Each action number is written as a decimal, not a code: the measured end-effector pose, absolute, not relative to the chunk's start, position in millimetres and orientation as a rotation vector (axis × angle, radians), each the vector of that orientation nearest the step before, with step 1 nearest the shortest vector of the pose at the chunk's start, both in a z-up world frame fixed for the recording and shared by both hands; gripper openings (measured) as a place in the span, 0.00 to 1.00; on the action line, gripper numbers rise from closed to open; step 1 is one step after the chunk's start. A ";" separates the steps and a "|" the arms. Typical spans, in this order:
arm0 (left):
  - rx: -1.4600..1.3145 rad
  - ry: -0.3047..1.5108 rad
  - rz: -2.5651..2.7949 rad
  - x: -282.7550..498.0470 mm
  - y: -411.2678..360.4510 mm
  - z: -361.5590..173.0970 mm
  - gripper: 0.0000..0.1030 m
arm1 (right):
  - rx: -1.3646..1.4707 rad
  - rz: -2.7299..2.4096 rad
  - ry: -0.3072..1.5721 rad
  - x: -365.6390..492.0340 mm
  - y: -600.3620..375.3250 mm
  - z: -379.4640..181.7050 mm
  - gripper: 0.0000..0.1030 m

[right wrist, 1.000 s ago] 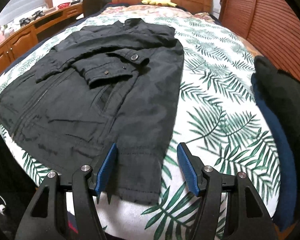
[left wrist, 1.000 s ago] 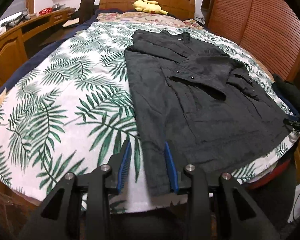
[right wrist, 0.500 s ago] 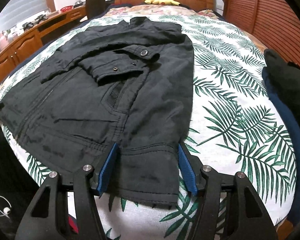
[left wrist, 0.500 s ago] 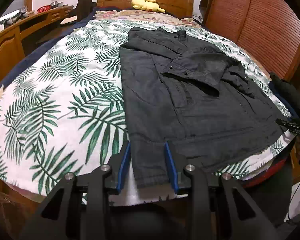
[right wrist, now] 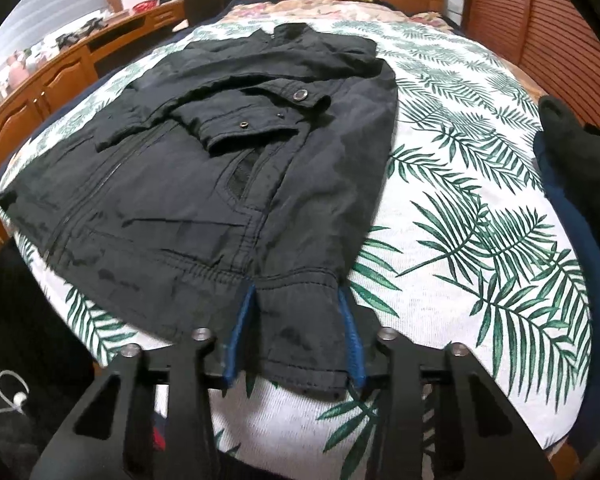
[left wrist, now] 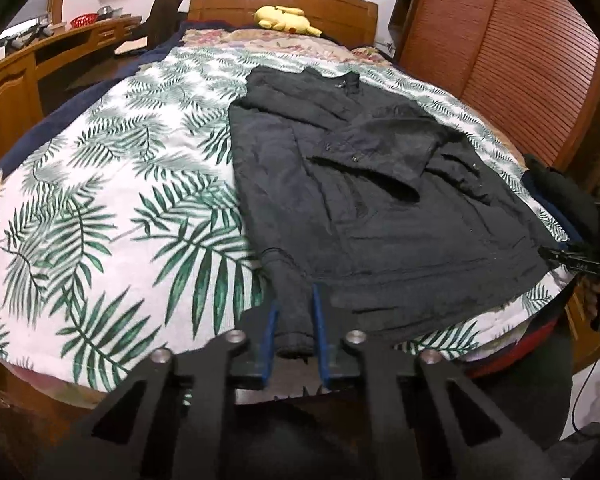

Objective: Fold large clothes
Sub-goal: 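Grasp the jacket hem with both grippers, then lift the hem with both grippers and fold it toward the collar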

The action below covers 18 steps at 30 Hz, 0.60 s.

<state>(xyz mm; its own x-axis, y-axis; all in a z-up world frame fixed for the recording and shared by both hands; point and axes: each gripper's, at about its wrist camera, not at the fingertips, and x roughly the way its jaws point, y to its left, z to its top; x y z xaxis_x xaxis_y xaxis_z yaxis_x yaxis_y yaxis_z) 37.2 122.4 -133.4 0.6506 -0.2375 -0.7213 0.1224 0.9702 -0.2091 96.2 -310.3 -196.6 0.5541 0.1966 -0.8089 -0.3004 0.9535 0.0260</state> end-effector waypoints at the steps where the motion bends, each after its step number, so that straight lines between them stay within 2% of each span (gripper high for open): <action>1: -0.141 0.826 -0.209 36.1 121.7 -129.2 0.06 | -0.109 0.310 0.934 96.1 -310.6 -191.8 0.22; 2: -0.133 0.808 -0.214 34.5 120.3 -122.4 0.04 | -0.107 0.317 0.927 95.9 -310.0 -187.5 0.18; 6: -0.135 0.724 -0.236 30.5 117.1 -89.6 0.03 | -0.108 0.324 0.873 96.6 -304.3 -161.7 0.11; 18: -0.071 0.516 -0.247 4.0 115.8 21.6 0.02 | -0.065 0.359 0.602 55.9 -298.6 -38.7 0.07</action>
